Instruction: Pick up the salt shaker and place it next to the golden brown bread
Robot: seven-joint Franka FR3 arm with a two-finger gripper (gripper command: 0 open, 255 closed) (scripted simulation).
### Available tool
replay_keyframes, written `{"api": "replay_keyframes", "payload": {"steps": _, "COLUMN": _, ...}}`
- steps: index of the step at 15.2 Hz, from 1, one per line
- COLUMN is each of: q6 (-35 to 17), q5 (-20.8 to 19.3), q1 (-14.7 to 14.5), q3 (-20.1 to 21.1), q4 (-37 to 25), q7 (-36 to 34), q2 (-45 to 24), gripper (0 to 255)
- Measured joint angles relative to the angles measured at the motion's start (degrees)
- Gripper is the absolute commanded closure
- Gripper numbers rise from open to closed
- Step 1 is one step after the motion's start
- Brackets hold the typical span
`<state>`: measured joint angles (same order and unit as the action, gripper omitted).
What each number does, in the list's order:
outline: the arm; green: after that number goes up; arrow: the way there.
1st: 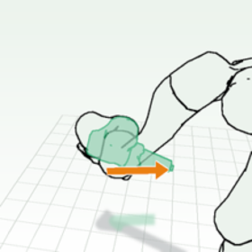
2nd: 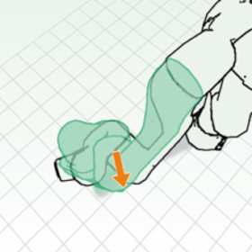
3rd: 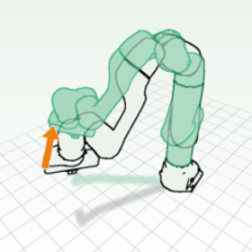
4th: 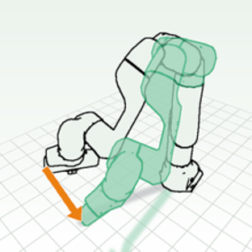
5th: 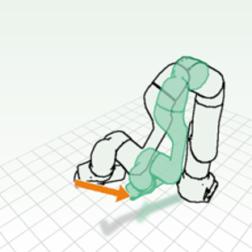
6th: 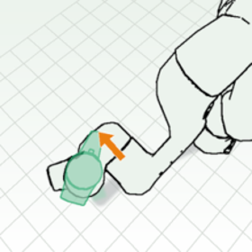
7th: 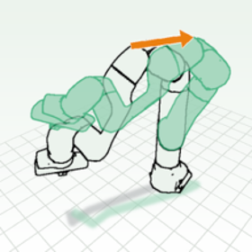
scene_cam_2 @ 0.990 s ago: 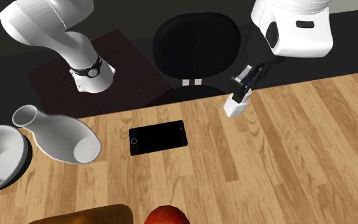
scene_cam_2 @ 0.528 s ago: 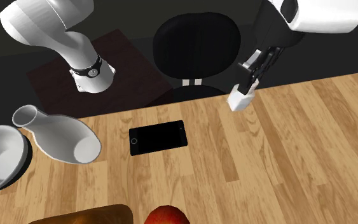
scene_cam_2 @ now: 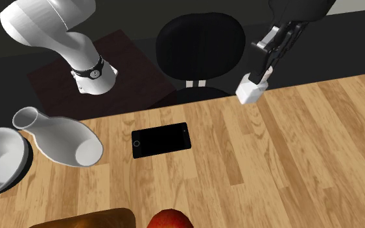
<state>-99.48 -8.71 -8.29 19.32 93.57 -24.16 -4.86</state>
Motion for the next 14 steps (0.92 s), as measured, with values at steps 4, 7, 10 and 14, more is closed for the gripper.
{"api": "replay_keyframes", "payload": {"steps": 4, "q6": 3.24, "q5": 0.01, "q1": -0.12, "q3": 0.08, "q4": -3.40, "q7": 0.30, "q2": -0.15, "gripper": 255}}
{"api": "replay_keyframes", "payload": {"steps": 7, "q6": 5.67, "q5": -0.18, "q1": -0.30, "q3": 0.18, "q4": -6.39, "q7": 0.39, "q2": -0.76, "gripper": 255}}
{"api": "replay_keyframes", "payload": {"steps": 10, "q6": 4.85, "q5": 0.93, "q1": 1.25, "q3": -0.92, "q4": -2.95, "q7": 2.91, "q2": 2.35, "gripper": 255}}
{"api": "replay_keyframes", "payload": {"steps": 14, "q6": 2.95, "q5": 3.09, "q1": 4.08, "q3": -3.74, "q4": 4.85, "q7": 8.49, "q2": 9.22, "gripper": 255}}
